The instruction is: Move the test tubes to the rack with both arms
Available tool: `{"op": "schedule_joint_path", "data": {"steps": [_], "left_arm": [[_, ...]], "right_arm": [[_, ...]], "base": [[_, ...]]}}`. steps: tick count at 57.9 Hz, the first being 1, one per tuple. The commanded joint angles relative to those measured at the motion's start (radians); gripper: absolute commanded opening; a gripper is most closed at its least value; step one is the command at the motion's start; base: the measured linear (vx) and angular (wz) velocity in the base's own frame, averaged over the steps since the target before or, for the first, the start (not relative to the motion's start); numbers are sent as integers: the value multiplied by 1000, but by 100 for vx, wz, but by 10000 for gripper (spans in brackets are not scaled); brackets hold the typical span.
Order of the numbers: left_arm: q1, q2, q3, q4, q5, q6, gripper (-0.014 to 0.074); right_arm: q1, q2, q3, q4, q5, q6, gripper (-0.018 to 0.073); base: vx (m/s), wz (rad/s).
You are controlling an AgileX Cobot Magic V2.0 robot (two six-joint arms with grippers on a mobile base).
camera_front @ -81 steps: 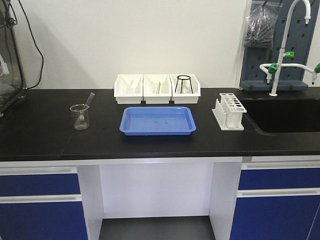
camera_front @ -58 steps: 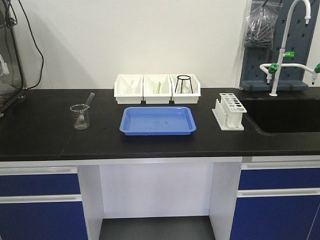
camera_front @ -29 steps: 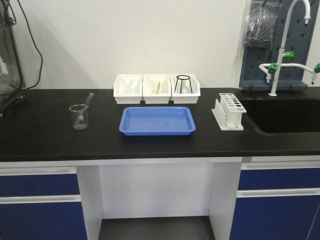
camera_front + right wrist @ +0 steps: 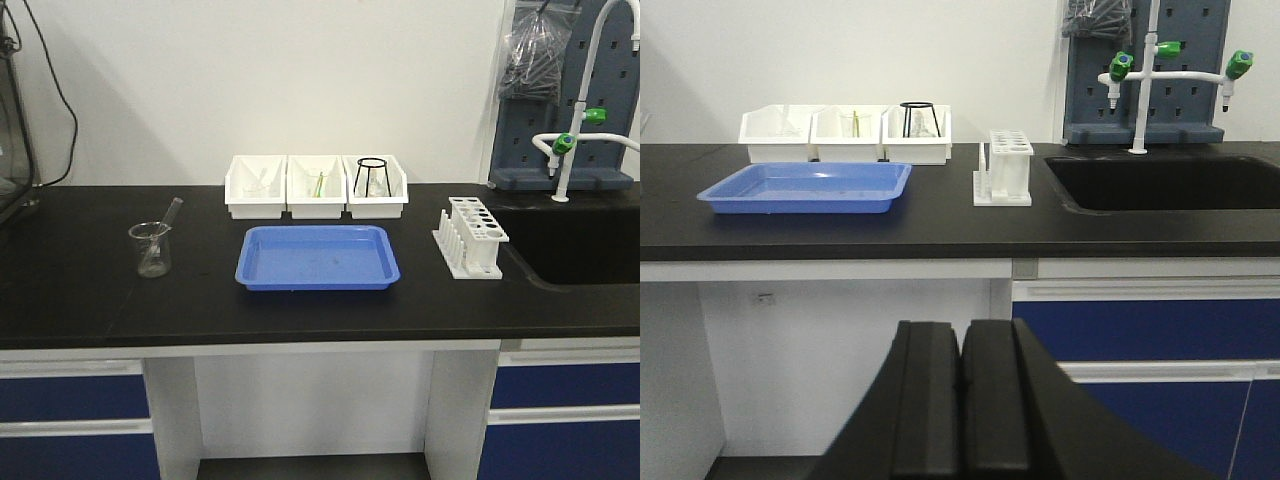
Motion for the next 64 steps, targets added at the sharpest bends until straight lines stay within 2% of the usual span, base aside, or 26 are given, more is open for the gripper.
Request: {"op": "schedule_joint_path", "data": {"steps": [1,64], "left_arm": [[0,-13,26,-3,-81,-1,-17],[-1,-13,26,-3,-81,-1,-17]], "right_arm": [[-2,-8,11,-4,-77,-6,-8],[-2,-8,11,-4,-77,-6,-8]], "base": [[29,-6],[35,5]]}}
